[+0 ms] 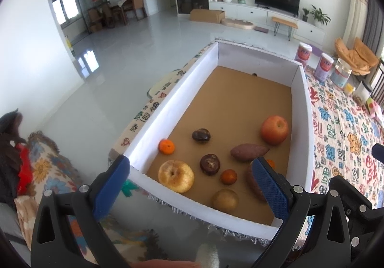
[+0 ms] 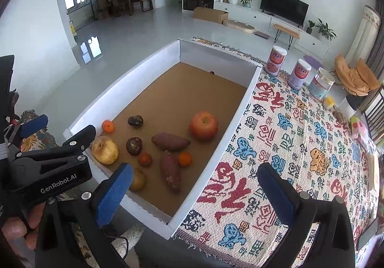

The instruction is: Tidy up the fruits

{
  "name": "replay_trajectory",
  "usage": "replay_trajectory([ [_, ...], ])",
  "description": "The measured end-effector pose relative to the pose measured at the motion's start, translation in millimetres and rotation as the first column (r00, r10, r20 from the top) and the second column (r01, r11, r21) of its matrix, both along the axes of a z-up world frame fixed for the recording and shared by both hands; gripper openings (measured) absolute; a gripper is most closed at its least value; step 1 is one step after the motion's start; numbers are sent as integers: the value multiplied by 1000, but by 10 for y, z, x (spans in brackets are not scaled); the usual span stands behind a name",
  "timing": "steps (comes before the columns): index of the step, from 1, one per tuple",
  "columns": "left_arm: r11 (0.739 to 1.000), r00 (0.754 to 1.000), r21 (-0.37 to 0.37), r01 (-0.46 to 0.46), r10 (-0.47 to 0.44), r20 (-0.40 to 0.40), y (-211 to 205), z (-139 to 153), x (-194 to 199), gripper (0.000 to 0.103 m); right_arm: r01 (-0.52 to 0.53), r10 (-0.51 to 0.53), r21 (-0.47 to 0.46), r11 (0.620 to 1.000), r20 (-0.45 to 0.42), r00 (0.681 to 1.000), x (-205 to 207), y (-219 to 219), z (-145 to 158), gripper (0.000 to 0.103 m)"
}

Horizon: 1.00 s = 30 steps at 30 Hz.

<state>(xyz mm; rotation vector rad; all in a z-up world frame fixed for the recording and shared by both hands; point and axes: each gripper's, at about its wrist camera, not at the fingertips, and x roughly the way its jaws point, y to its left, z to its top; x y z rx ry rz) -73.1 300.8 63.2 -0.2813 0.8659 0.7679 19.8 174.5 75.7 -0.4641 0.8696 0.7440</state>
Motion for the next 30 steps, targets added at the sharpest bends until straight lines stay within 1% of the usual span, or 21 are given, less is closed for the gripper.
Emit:
replay_trajectory([
  [3,1000,1000,2,-1,1,-7,-13,-12,3,102,8,-8,0,1000,-9,1000,27,10,-7,102],
  [10,1000,1000,-2,-13,13,-14,-50,-42,1,102,5,-5,-12,1000,1,1000,39,65,-28,102],
  [13,1000,1000,-15,-15,15,-8,-46,-56,-9,102,6,-6,-22,1000,11,1000,47,77,-45,102],
  [30,1000,1000,-17,-26,26,-5,4,-81,-25,102,26,-26,-28,999,8,1000,108,58,-67,102],
])
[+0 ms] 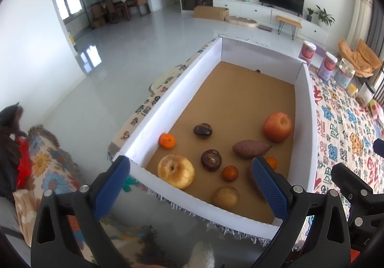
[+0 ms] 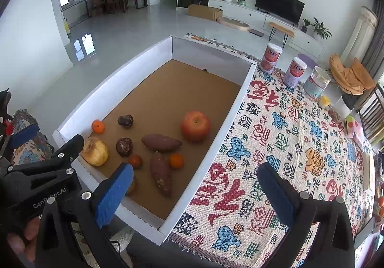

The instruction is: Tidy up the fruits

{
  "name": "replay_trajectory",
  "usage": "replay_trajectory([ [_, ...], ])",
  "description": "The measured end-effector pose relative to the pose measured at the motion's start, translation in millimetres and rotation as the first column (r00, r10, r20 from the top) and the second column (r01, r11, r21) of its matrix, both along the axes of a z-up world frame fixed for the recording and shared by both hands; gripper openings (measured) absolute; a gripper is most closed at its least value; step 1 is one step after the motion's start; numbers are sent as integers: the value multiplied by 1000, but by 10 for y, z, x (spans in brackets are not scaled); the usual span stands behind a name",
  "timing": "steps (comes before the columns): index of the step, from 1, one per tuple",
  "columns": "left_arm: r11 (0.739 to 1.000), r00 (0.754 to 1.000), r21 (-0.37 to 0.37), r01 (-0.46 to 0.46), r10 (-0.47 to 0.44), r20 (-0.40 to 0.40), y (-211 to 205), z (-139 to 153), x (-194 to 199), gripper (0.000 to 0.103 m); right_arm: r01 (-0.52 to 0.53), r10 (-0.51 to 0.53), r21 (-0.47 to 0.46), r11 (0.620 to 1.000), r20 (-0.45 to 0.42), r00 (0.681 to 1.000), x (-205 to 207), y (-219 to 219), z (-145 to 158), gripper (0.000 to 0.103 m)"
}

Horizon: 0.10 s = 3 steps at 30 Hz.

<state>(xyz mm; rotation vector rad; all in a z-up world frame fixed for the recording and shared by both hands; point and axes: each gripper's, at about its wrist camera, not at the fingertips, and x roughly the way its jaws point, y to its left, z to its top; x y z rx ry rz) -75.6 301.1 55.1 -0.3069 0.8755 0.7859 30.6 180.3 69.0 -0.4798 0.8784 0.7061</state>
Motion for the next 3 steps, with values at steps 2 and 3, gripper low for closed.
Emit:
replay_trajectory([
  [2,1000,1000,6,4,-4,7,-20,5,-4,102,2,-2,1,1000,-4,1000,8,-1,-8,102],
  [3,1000,1000,14,7,-7,6,-36,11,0,102,2,-2,1,1000,-6,1000,12,-5,-12,102],
])
